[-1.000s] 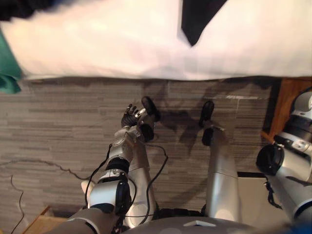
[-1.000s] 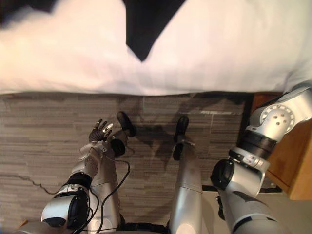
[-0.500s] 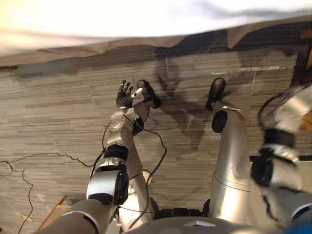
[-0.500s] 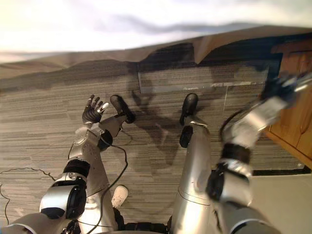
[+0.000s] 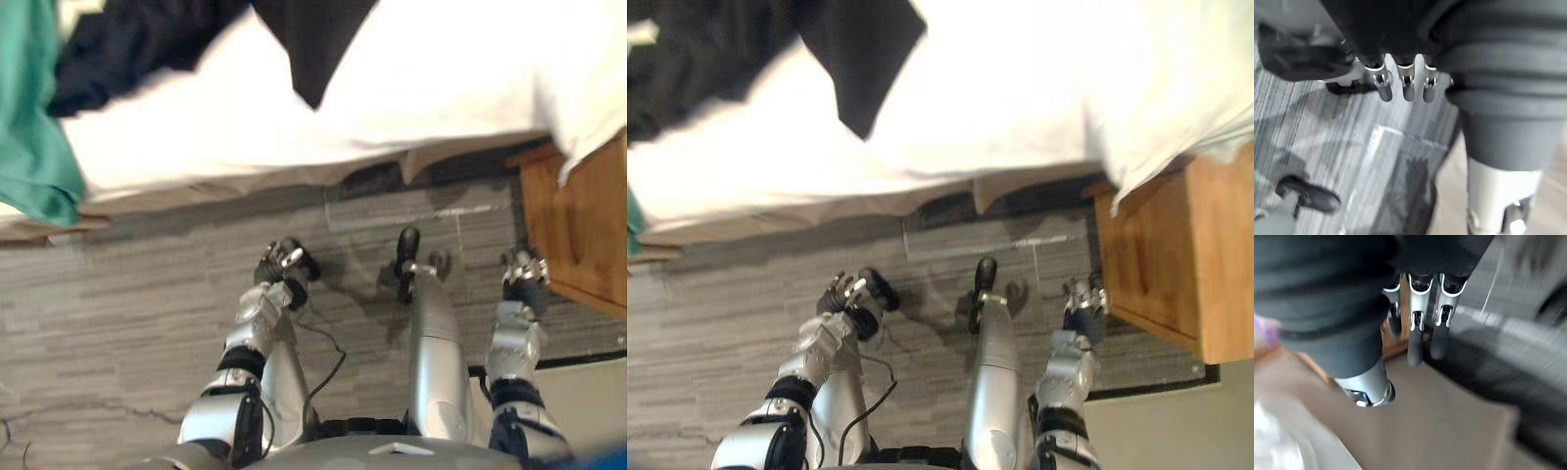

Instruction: Tidy the bed and pick cloth on bed and put in laundry

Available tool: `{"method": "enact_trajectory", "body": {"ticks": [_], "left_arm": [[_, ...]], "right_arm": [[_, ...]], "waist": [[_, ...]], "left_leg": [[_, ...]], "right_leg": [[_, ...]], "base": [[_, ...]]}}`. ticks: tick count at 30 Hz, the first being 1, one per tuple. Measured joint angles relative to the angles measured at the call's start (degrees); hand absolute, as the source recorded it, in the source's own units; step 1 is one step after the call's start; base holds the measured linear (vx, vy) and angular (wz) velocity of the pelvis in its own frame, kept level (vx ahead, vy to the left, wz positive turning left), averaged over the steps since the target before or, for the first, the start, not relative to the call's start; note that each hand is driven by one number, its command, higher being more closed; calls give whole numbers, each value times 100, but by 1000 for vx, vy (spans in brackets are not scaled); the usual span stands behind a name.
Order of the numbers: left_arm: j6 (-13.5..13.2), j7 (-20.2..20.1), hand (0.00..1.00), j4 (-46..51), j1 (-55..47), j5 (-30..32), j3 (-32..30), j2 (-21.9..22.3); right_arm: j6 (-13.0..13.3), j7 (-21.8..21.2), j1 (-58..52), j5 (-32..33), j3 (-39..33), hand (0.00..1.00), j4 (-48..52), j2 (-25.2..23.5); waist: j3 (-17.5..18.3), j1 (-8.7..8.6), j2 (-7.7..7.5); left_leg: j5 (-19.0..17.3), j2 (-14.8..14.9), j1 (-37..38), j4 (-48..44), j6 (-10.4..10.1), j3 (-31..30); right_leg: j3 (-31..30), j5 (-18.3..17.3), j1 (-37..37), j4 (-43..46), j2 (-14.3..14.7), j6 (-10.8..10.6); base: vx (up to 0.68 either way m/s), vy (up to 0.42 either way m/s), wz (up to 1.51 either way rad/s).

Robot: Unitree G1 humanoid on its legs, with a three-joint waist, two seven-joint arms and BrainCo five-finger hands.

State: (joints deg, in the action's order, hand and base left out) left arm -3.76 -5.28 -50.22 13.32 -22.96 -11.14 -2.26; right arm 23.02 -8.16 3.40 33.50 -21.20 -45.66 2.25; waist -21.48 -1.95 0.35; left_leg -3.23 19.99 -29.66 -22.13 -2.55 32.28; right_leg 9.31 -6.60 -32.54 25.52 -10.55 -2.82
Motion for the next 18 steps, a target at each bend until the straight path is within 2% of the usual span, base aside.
{"method": "enact_trajectory", "body": {"ticks": [1, 3, 4, 6, 8, 10, 12, 13, 16, 17, 18], "left_arm": [[-83, -85, 0, -188, -201, 54, 45, -1], [-176, -100, 0, -355, -348, 124, 211, -12], [-268, -166, 0, -355, -436, 153, 277, 33], [-416, -202, 0, -359, -563, 194, 378, 65], [-539, -241, 0, -476, -758, 237, 438, 74], [-681, -252, 0, -582, -1094, 366, 429, 76], [-728, -259, 0, -628, -1325, 417, 419, 70], [-763, -263, 0, -747, -1424, 452, 387, 68], [-785, -297, 0, -821, -1623, 468, 379, 74], [-816, -308, 0, -835, -1654, 464, 374, 72], [-865, -311, 0, -846, -1660, 440, 374, 67]], "right_arm": [[-2, 61, -175, -583, 264, 0, -99, 9], [-44, -12, -336, -1002, 494, 0, -197, -29], [-114, -83, -443, -1558, 594, 0, -319, -58], [-179, -70, -593, -2051, 708, 0, -406, -147], [-347, -53, -757, -2256, 851, 0, -520, -229], [-646, -68, -834, -2390, 865, 0, -714, -285], [-742, -56, -838, -2740, 867, 0, -842, -257], [-805, -36, -836, -3004, 889, 0, -942, -232], [-979, -23, -839, -3269, 1086, 0, -1040, -155], [-1094, -44, -838, -3351, 1135, 0, -1081, -128], [-1209, -77, -835, -3564, 1242, 0, -1215, -64]], "waist": [[208, 16, -4], [408, 11, -45], [486, 1, -90], [542, 23, -127], [778, 89, -130], [1047, 140, -112], [1212, 134, -103], [1261, 136, -99], [1340, 131, -93], [1352, 138, -104], [1350, 136, -107]], "left_leg": [[189, -14, 303, 352, -12, 3], [316, -123, 614, 785, -61, 36], [452, -257, 875, 1070, -57, 51], [668, -415, 1230, 1375, -18, 49], [770, -582, 1528, 1648, -29, 53], [937, -829, 2044, 2070, -126, 30], [1010, -990, 2396, 2318, -236, 6], [1033, -1074, 2681, 2465, -271, -25], [1001, -1154, 3029, 2520, -337, -206], [899, -1161, 3043, 2351, -350, -324], [639, -1147, 2947, 1885, -335, -526]], "right_leg": [[98, 49, 403, -452, 110, -42], [162, 141, 771, -920, 172, -132], [257, 161, 1063, -1128, 124, -137], [336, 259, 1418, -1279, 50, -146], [420, 283, 1708, -1430, -19, -157], [497, 356, 2198, -1654, -75, -226], [589, 343, 2571, -1834, -135, -252], [649, 335, 2872, -1951, -157, -263], [754, 333, 3317, -2017, -200, -266], [819, 326, 3450, -2015, -246, -275], [897, 287, 3632, -2005, -328, -321]], "base": [[226, -6, -21], [216, 28, 0], [206, 36, 19], [192, 40, 29], [250, 48, 22], [264, 40, 12], [250, 50, 14], [232, 53, 13], [176, 39, 20], [98, 46, 42], [59, 62, 38]]}}
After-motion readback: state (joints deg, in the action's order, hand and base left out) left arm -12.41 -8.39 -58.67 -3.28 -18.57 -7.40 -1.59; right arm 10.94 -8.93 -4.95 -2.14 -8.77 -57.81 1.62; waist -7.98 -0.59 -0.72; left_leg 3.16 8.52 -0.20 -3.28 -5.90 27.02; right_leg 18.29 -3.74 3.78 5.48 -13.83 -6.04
